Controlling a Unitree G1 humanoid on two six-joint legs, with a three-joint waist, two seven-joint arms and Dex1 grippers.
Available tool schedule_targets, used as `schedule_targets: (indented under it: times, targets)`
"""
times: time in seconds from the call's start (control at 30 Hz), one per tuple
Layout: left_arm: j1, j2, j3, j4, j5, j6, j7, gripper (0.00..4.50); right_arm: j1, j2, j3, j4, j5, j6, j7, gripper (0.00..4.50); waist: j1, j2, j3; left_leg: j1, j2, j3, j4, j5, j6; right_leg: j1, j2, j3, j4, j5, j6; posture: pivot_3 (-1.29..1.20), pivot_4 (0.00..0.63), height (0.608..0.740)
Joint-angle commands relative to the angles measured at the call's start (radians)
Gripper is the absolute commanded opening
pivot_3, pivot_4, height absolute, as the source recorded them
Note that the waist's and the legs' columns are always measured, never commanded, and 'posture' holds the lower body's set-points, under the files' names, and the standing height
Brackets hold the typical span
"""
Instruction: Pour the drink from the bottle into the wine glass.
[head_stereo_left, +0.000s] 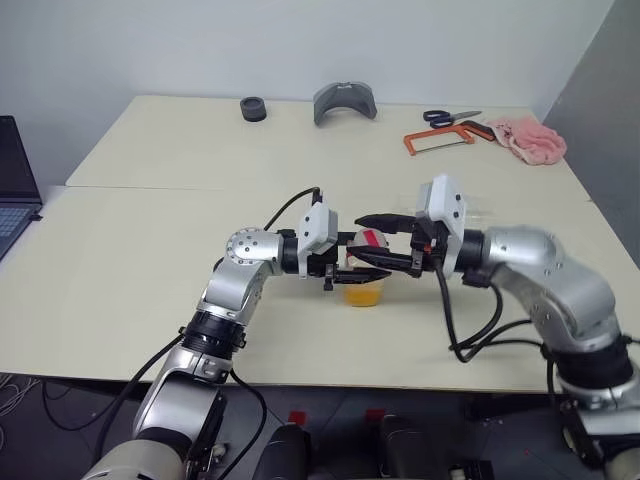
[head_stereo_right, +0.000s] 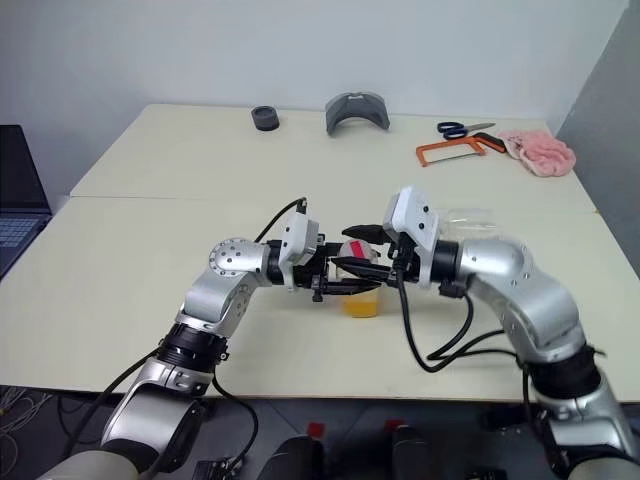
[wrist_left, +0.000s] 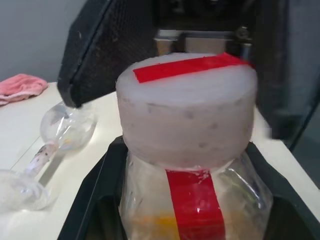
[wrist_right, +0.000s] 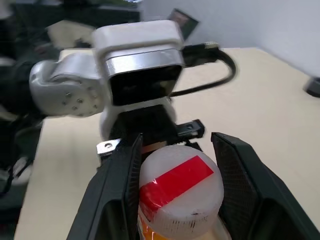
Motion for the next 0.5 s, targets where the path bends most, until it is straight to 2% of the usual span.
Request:
schedule_targets:
  times: [0.03,0.17,0.27,0.3,0.43,0.5]
  targets:
    - [-0.045,-0.006,0.024,-0.013,-0.038,0.007,-0.016,2.12,-0.114,-0.059,0.092,0.098,-0.075,-0.195,0.323,1.86,0.000,0.000,0.000,0.000,0.000,0.000,0.000,0.000,0.000,0.000,0.001,0.000,0.000,0.000,0.000,0.00,0.150,0.740]
    - [-0.039,-0.019,0.034,-0.024,-0.036,0.006,0.001,2.07,-0.143,-0.060,0.085,0.127,-0.062,-0.156,0.365,1.86,0.000,0.000,0.000,0.000,0.002,-0.001,-0.001,0.000,0.000,0.000,0.001,-0.001,-0.002,0.000,0.000,0.00,0.150,0.740]
    - [-0.031,-0.028,0.040,-0.033,-0.035,0.008,0.022,2.05,-0.116,-0.049,0.041,0.112,-0.048,-0.106,0.302,1.86,0.001,0.000,0.000,-0.002,0.003,-0.003,0.000,0.000,0.000,-0.001,-0.001,-0.001,-0.002,0.000,0.000,0.00,0.150,0.740]
    - [-0.028,-0.032,0.043,-0.033,-0.034,0.005,0.031,2.04,-0.100,-0.042,0.011,0.098,-0.030,-0.076,0.265,2.61,0.002,0.000,0.000,-0.002,0.003,-0.004,0.000,0.000,0.000,-0.001,-0.002,-0.001,-0.002,0.000,0.000,0.00,0.150,0.740]
    - [-0.017,-0.044,0.048,-0.038,-0.037,0.009,0.057,1.83,-0.033,-0.024,-0.130,-0.007,0.057,0.061,0.101,3.95,0.004,0.000,0.000,-0.003,0.003,-0.006,0.001,0.000,0.000,-0.001,-0.004,-0.001,-0.001,0.000,0.000,0.00,0.150,0.740]
    - [-0.013,-0.054,0.052,-0.036,-0.037,0.010,0.072,1.82,0.029,-0.005,-0.230,-0.117,0.148,0.171,-0.031,4.50,0.005,0.000,0.000,-0.003,0.003,-0.006,0.001,0.000,0.000,-0.001,-0.004,-0.001,-0.001,0.000,0.000,0.00,0.150,0.740]
